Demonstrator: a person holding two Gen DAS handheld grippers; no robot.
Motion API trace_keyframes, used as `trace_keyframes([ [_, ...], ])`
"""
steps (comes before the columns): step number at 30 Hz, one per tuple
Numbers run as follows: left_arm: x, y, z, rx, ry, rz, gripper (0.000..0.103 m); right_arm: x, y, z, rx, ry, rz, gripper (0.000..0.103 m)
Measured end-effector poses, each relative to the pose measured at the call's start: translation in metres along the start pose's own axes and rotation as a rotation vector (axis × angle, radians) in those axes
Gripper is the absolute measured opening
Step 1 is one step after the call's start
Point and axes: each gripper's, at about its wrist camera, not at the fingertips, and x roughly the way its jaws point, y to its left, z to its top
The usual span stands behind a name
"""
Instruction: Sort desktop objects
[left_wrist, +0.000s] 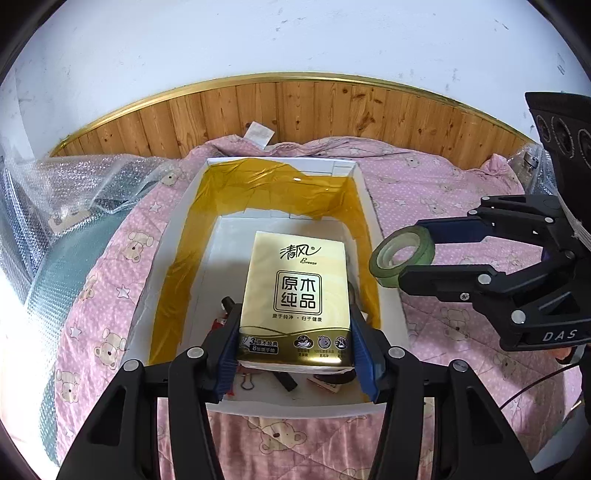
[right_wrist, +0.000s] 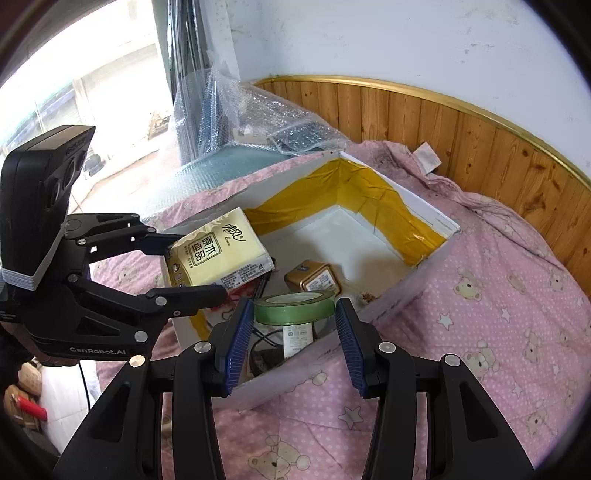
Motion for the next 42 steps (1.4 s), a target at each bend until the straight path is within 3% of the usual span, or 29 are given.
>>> trace_keyframes([
  [17, 0.034, 0.035, 0.002, -0.027, 0.051, 0.031, 0.054, 0.052, 0.000, 0.015, -0.013, 0.058, 0.011, 0.049],
  [20, 0.044, 0.038, 0.002, -0.019, 0.074, 0.038, 0.056, 0.057, 0.000, 0.014, -0.027, 0.071, 0.013, 0.052],
  [21, 0.047, 0.039, 0.001, -0.017, 0.083, 0.043, 0.063, 0.059, -0.001, 0.014, -0.029, 0.076, 0.004, 0.062],
  [22, 0.051, 0.039, 0.000, -0.016, 0.093, 0.052, 0.075, 0.059, -0.002, 0.014, -0.030, 0.081, 0.002, 0.065],
  [26, 0.060, 0.042, -0.002, -0.015, 0.138, 0.055, 0.076, 0.056, -0.008, 0.013, -0.027, 0.105, 0.034, 0.066],
  [31, 0.060, 0.036, -0.007, 0.021, 0.164, 0.079, 0.076, 0.046, -0.008, 0.007, -0.070, 0.144, 0.008, 0.067],
  [42, 0.029, 0.007, -0.021, 0.117, 0.153, 0.104, 0.076, 0.015, 0.007, -0.023, -0.154, 0.268, 0.007, 0.067],
])
